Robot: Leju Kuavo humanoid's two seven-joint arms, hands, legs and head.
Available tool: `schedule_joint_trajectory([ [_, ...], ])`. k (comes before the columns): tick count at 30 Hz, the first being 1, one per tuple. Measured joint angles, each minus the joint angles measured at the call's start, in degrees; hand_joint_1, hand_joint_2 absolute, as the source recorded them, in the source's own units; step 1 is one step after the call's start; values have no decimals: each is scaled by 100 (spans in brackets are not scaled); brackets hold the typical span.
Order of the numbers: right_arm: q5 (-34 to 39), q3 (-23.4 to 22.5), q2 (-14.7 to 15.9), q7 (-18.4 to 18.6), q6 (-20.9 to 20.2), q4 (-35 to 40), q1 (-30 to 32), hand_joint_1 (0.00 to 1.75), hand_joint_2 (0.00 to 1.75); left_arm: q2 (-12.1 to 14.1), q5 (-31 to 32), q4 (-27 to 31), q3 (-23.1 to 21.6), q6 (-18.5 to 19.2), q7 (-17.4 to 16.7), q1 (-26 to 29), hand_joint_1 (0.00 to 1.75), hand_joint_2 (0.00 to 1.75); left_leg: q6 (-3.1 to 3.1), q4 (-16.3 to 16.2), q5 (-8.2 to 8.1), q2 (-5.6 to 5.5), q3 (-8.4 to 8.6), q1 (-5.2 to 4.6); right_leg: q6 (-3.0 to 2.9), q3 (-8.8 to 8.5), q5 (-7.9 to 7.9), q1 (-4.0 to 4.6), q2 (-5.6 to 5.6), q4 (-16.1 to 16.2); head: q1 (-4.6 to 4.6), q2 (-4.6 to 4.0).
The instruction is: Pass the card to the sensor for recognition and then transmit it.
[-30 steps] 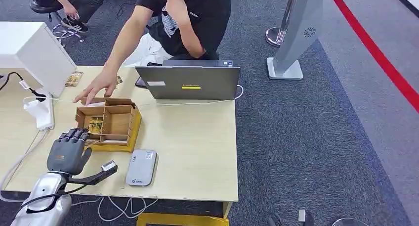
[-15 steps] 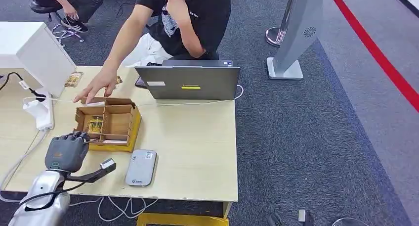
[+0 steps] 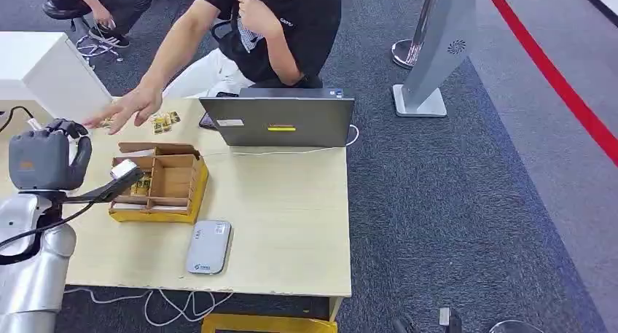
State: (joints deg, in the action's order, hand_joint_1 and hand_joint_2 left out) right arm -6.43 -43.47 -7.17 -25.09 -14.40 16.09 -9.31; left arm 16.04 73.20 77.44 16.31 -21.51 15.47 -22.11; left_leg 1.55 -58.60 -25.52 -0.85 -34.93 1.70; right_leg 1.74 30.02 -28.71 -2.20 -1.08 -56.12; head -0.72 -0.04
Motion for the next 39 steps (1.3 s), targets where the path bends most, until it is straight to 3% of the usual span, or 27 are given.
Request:
schedule_joint_trajectory([
  [18, 0, 0, -17, 7, -13, 0, -22, 0, 175, -201, 112, 206, 76, -24, 41, -29, 175, 175, 0, 1, -1, 7, -7, 0, 0, 11, -1, 0, -10, 0, 0, -2],
  [19, 0, -2, -17, 4, -15, 0, -22, 0, 175, -203, 112, 206, 76, -24, 50, -28, 155, 175, 0, 1, -2, 7, -8, 0, 0, 12, -1, 0, -10, 0, 0, -2],
  [20, 0, 0, -17, 4, -15, 0, -24, 0, 175, -210, 112, 206, 79, -24, 52, -28, 0, 175, 0, 1, -2, 7, -8, 0, 0, 13, -1, 0, -10, 0, 0, -2],
  [27, 0, -2, -20, 4, -15, 0, -25, 0, 175, -256, 52, 236, 98, -127, 52, 61, 0, 175, 0, 2, -2, 6, -9, 1, -1, 14, -2, 1, -9, -1, 0, 0],
  [29, 15, -13, -20, 4, -9, 0, -20, 0, 175, -341, -432, 335, 166, -56, 169, 148, 0, 175, 0, 2, -2, 6, -9, 1, 0, 14, -2, 1, -9, 0, -2, 0],
  [30, 46, -28, -20, -13, -11, 0, -15, 0, 175, -449, -1195, 441, 253, 279, 335, 189, 0, 175, 0, 2, -2, 4, -10, 0, 0, 12, -2, 0, -5, 0, 0, -2],
  [33, 105, -98, -20, -48, -48, 0, 6, 0, 175, -893, -3881, 878, 711, 1843, 638, 365, 0, 175, 0, 1, -2, 5, -11, -1, 0, 12, -1, -1, -7, 1, 0, -2],
  [34, 109, -105, -20, -50, -63, 0, 18, 0, 175, -1012, -4352, 980, 838, 1979, 676, 413, 0, 175, -1, 1, -2, 9, -11, -1, 1, 14, -1, -1, -11, 1, 2, 0],
  [35, 112, -111, -20, -50, -78, 0, 32, 0, 175, -1108, -4650, 1075, 931, 2052, 699, 435, 0, 175, -1, 1, -2, 12, -11, -2, 1, 15, -1, -1, -12, 1, 0, 0],
  [39, 118, -155, -20, -50, -94, 0, 52, 0, 175, -1312, -4225, 1301, 1246, 2166, 728, 455, 0, 175, -1, 1, -2, 4, -11, -1, 0, 14, -1, -1, -2, 1, 0, -2],
])
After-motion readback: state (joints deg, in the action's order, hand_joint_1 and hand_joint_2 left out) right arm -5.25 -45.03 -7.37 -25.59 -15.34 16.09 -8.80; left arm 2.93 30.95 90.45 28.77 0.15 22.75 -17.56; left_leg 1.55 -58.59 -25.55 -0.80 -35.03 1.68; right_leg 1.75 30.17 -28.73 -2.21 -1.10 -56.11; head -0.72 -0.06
